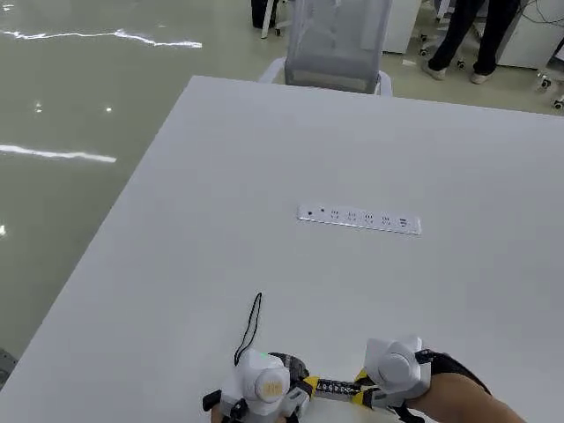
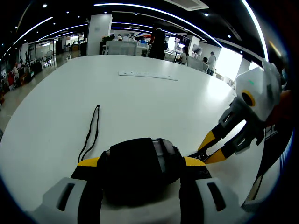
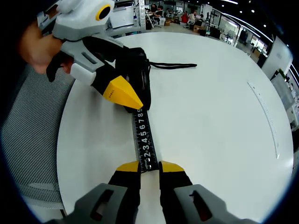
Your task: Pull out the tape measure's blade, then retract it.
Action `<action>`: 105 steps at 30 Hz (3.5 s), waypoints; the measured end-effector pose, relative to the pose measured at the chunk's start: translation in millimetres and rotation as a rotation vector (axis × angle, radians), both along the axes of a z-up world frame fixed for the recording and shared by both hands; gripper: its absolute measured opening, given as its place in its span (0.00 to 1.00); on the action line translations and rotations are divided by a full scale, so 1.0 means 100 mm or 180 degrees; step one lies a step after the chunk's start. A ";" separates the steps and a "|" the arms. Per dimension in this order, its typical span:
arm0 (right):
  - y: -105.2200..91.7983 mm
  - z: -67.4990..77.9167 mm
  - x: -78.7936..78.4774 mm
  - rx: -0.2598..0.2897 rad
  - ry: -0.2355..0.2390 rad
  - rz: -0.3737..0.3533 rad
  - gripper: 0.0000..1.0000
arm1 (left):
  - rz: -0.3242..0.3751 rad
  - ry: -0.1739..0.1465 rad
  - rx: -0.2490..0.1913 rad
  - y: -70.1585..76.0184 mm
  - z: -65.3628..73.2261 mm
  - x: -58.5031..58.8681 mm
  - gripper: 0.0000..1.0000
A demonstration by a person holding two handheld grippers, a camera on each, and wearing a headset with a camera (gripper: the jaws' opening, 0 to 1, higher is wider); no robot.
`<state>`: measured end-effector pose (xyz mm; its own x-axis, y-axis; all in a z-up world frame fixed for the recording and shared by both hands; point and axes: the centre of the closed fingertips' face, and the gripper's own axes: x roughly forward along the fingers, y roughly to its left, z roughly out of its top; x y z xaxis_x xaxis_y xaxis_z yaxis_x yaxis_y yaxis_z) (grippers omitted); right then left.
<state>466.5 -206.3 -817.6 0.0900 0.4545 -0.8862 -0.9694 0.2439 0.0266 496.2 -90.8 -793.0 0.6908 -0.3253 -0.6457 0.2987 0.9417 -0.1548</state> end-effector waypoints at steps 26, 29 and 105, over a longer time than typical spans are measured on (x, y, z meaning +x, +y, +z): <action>0.17 0.01 0.01 0.0037 0.0004 0.0032 0.14 | -0.0004 -0.0006 0.0004 -0.01 0.00 0.00 0.64; 0.19 0.00 0.02 0.0040 0.0006 0.0036 0.14 | -0.0004 -0.0008 0.0004 0.00 0.00 0.00 0.64; 0.58 -0.01 0.04 0.0154 -0.0015 0.0130 0.14 | -0.0028 -0.0016 -0.0028 0.00 0.01 0.00 0.63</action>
<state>471.0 -148.6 -818.1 0.0747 0.5001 -0.8627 -0.9787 0.2028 0.0328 496.3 -90.4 -792.4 0.6911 -0.3371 -0.6394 0.3078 0.9376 -0.1617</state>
